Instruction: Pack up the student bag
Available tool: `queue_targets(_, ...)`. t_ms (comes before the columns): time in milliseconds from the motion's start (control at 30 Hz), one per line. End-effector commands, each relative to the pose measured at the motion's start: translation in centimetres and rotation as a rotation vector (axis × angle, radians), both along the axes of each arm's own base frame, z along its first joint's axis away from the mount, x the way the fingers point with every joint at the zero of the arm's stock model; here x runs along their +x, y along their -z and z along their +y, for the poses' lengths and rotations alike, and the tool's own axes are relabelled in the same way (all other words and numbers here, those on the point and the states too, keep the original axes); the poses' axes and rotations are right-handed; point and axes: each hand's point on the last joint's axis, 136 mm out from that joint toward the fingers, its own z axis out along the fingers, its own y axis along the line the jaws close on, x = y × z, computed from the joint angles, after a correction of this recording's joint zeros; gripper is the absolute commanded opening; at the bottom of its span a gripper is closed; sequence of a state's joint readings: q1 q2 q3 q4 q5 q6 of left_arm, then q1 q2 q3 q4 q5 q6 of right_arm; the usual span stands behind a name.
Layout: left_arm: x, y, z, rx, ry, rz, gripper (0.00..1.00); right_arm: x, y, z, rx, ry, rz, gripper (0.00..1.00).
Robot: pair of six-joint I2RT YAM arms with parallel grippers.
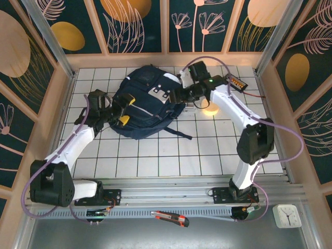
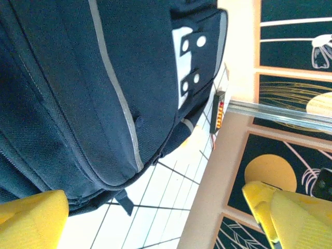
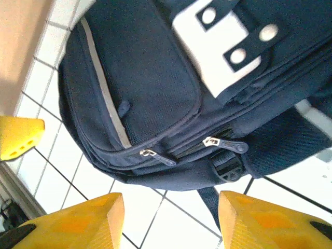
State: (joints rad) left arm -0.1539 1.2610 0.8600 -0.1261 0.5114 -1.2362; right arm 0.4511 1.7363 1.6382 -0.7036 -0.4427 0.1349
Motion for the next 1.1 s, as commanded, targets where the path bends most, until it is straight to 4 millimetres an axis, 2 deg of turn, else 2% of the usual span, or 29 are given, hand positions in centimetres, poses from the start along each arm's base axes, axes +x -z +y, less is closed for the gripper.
queue_targets(0, 0.2, -1.9, 2.1, 0.125, -0.03, -0.081, 0.99, 1.5, -3.4, -2.6, 0.093, 0.119, -0.066, 0.53)
queue_targets(67, 0.7, -3.5, 3.3, 0.212, -0.047, -0.15, 0.99, 2.5, -5.8, -4.4, 0.137, 0.193, -0.147, 0.54)
queue_targets(133, 0.9, -3.7, 4.3, 0.291, -0.056, -0.183, 0.99, 3.0, -7.8, -6.0, 0.176, 0.251, -0.229, 0.55)
queue_targets(167, 1.3, -5.0, 4.9, 0.328, -0.068, -0.221, 0.99, 3.0, -8.7, -6.5, 0.197, 0.254, -0.284, 0.55)
queue_targets(333, 1.4, -6.5, 7.8, 0.537, -0.125, -0.32, 0.99, 1.2, -12.7, -9.2, 0.224, 0.295, -0.642, 0.57)
queue_targets(433, 1.0, -7.7, 9.9, 0.665, -0.197, -0.411, 0.99, -0.5, -12.9, -11.1, 0.168, 0.321, -0.81, 0.57)
queue_targets(600, -1.2, -9.6, 12.9, 0.806, -0.353, -0.575, 0.99, -1.5, -10.7, -14.4, 0.042, 0.408, -0.863, 0.52)
queue_targets(700, -2.5, -9.2, 13.6, 0.879, -0.368, -0.637, 0.99, -1.1, -9.2, -18.1, -0.075, 0.538, -0.839, 0.52)
queue_targets(767, -3.2, -8.3, 14.2, 0.929, -0.378, -0.649, 0.99, -1.2, -8.1, -21.0, -0.133, 0.617, -0.846, 0.52)
queue_targets(800, -3.5, -8.0, 14.7, 0.947, -0.403, -0.638, 0.99, -1.3, -7.4, -21.8, -0.149, 0.623, -0.859, 0.53)
queue_targets(900, -4.0, -6.5, 15.5, 1.007, -0.41, -0.609, 0.99, -1.7, -4.0, -24.4, -0.211, 0.662, -0.878, 0.6)
queue_targets(1067, -3.8, -3.9, 15.9, 1.067, -0.37, -0.558, 0.99, -1.1, 1.7, -25.8, -0.159, 0.688, -0.814, 0.6)
